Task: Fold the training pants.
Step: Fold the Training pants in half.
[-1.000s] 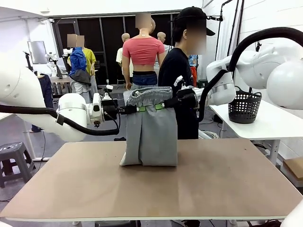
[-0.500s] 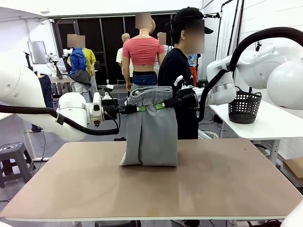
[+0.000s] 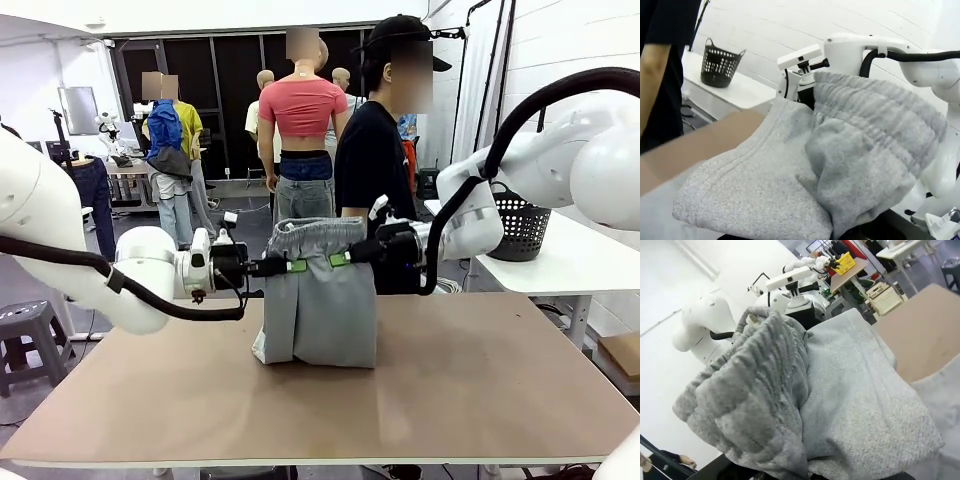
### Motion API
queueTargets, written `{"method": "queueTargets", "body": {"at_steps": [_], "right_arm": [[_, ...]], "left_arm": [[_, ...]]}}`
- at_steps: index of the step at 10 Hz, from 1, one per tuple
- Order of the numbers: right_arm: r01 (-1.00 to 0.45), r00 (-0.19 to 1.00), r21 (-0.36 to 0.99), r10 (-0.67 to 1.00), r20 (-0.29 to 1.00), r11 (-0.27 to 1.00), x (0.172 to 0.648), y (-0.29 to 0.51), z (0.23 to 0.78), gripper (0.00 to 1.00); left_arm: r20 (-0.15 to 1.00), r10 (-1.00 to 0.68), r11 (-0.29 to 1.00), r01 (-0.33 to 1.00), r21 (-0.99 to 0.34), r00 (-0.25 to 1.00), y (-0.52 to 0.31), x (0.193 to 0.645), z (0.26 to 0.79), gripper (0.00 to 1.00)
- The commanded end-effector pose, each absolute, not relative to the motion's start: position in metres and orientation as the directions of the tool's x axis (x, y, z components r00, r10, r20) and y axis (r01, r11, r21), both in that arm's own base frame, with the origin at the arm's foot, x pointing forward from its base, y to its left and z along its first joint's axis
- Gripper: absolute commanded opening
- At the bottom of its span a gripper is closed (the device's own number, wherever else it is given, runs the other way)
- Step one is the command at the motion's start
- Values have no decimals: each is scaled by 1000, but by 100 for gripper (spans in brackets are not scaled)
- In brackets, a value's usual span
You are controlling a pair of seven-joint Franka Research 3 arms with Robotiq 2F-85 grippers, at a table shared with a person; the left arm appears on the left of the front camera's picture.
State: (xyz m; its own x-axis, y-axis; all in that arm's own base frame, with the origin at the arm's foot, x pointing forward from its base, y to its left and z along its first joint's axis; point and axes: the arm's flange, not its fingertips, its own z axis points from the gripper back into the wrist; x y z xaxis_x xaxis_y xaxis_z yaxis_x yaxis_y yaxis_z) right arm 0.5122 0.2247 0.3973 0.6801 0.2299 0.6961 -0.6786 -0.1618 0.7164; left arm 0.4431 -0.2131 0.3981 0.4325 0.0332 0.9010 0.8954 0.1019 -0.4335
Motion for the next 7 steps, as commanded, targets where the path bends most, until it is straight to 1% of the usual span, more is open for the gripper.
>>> {"method": "queueTargets", "body": {"at_steps": [1,3,5,7], "right_arm": [[-625,739,765,197,644,-153,500,212,372,0],[-551,796,821,200,571,-150,484,214,339,0],[-520,818,841,194,541,-153,482,217,323,0],[-547,809,828,174,561,-125,494,218,327,0]], "left_arm": [[857,88,100,852,-514,507,-197,425,395,0],[818,99,93,813,-574,566,-192,407,360,0],[775,89,90,770,-632,625,-189,398,338,0],[758,95,126,747,-652,646,-192,416,328,0]]}}
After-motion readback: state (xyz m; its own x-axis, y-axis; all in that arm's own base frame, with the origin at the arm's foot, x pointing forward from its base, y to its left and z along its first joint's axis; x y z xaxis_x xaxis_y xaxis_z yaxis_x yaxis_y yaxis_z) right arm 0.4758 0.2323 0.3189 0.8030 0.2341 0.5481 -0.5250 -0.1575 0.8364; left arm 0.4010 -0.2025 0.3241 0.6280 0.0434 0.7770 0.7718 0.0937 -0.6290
